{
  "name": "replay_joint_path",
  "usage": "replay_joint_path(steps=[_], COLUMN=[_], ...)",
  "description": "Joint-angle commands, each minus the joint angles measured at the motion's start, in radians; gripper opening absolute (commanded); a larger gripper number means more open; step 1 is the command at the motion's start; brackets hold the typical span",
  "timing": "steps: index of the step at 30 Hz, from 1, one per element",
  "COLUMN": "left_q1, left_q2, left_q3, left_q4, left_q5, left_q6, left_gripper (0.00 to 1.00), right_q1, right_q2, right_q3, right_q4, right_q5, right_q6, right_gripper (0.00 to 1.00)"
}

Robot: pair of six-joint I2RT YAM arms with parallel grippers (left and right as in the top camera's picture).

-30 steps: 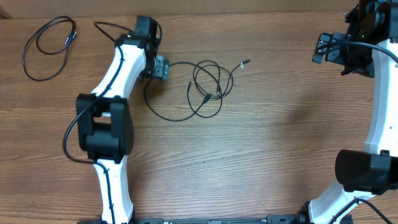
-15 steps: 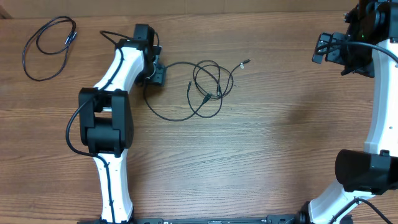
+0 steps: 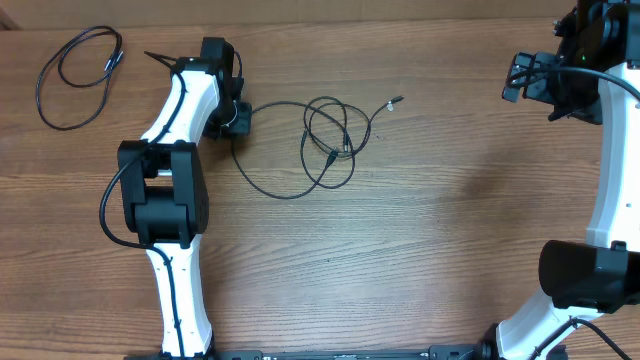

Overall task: Untangle cables
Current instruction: 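Release the cable and retract the left gripper to the upper left, then move the right gripper toward the center of the cable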

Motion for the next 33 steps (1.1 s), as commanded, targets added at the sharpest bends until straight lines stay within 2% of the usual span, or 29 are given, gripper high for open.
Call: replay_joint_path(steps=[1, 6, 9, 13, 20, 23, 24, 25, 26, 27, 28, 31, 32, 33], left_q1=[-0.002, -0.008, -0.014, -0.023, -0.036, -0.035, -0.034, -0.034, -0.033, -0.031, -0.024, -0.006, 0.002, 0.009], left_q2=[0.005, -0.137, -0.259, -0.384, -0.484, -0.483, -0.481, -0.477, -0.473, -0.472, -0.469, -0.469, -0.467, -0.466], left_q3=[0.083, 0.219, 0.233, 0.233, 0.233, 0.228, 0.225, 0.224, 0.224, 0.224, 0.224, 0.222, 0.222, 0.22], left_q4=[-0.113, -0.193, -0.185, -0.182, -0.192, -0.225, -0.239, -0.259, -0.269, -0.275, -0.284, -0.29, -0.29, -0.29], left_q5=[0.013, 0.148, 0.256, 0.322, 0.341, 0.282, 0.228, 0.135, 0.086, 0.043, 0.002, 0.001, 0.001, 0.001], left_q6=[-0.14, -0.148, -0.148, -0.148, -0.149, -0.176, -0.209, -0.271, -0.302, -0.324, -0.336, -0.336, -0.336, -0.336], left_gripper=[0.04, 0.04, 0.04, 0.04, 0.04, 0.05, 0.09, 0.19, 0.39, 0.52, 0.75, 0.96, 1.0, 1.0], right_q1=[0.002, 0.002, 0.002, 0.002, 0.002, 0.002, 0.002, 0.002, 0.002, 0.002, 0.002, 0.002, 0.002, 0.002], right_q2=[-0.003, -0.003, -0.003, -0.003, -0.003, -0.003, -0.003, -0.003, -0.003, -0.003, -0.003, -0.003, -0.003, -0.003], right_q3=[0.003, 0.003, 0.003, 0.003, 0.003, 0.003, 0.003, 0.003, 0.003, 0.003, 0.003, 0.003, 0.003, 0.003], right_q4=[0.005, 0.005, 0.005, 0.005, 0.005, 0.005, 0.005, 0.005, 0.005, 0.005, 0.005, 0.005, 0.005, 0.005], right_q5=[0.006, 0.006, 0.006, 0.006, 0.006, 0.006, 0.006, 0.006, 0.006, 0.006, 0.006, 0.006, 0.003, 0.0], right_q6=[-0.004, -0.004, -0.004, -0.004, -0.004, -0.004, -0.004, -0.004, -0.004, -0.004, -0.004, -0.004, -0.003, -0.003], right_gripper=[1.0, 1.0, 1.0, 1.0, 1.0, 1.0, 1.0, 1.0, 1.0, 1.0, 1.0, 1.0, 1.0, 1.0])
